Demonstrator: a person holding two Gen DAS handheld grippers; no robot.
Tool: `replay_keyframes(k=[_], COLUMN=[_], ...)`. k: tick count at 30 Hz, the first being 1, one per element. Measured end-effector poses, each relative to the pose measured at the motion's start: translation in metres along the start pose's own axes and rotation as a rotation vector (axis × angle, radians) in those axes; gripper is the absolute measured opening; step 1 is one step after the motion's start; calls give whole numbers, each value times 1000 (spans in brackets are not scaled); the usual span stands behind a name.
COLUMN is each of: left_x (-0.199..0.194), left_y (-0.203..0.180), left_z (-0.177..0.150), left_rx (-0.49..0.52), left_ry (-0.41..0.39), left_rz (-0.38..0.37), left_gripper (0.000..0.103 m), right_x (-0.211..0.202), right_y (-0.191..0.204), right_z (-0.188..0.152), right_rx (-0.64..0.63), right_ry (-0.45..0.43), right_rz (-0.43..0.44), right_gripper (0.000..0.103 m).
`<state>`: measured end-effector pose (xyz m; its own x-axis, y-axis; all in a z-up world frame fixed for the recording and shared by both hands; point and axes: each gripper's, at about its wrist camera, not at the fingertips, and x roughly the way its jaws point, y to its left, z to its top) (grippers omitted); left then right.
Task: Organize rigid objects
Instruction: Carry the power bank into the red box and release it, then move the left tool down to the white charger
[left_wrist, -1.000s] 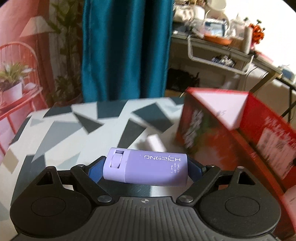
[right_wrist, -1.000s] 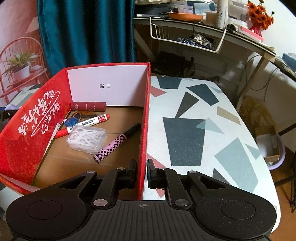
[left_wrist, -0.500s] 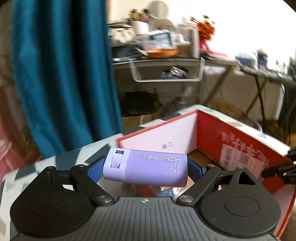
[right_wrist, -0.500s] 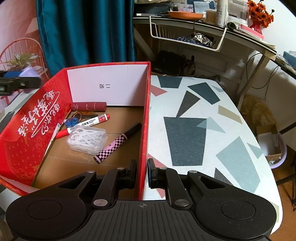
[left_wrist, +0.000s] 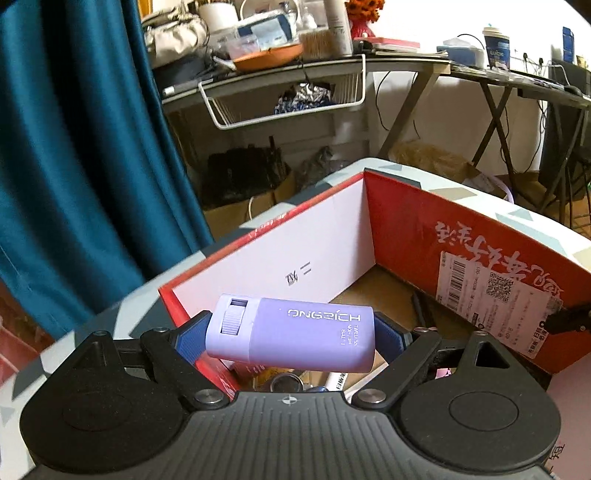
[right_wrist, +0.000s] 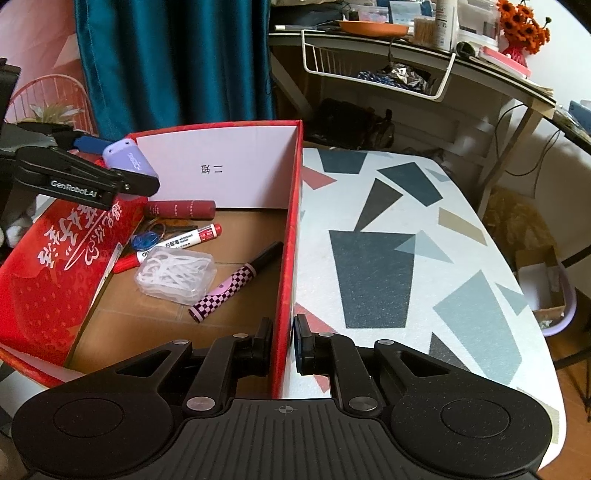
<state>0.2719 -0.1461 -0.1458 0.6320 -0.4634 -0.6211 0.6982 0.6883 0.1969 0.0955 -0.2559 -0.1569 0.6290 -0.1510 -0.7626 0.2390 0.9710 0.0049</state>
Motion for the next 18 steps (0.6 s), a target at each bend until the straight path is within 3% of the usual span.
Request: replay_keyframes(k=[7, 11, 14, 18], left_x=[-13, -26, -40, -57], left_y=[14, 23, 43, 72], left_z=[-2, -3, -6, -15], left_rx=[-83, -117, -198, -272], left_ry=[-38, -78, -101, -116], left_rz=[-49, -42, -35, 14], left_gripper=[96, 96, 96, 96], right_x=[0, 0, 0, 0], right_y=[2, 2, 1, 1], right_z=[0, 0, -1, 0], right_rx=[-8, -9, -8, -9], right_ry=[0, 1, 2, 0], right_rz=[-5, -5, -3, -2], right_gripper=[12, 12, 12, 12])
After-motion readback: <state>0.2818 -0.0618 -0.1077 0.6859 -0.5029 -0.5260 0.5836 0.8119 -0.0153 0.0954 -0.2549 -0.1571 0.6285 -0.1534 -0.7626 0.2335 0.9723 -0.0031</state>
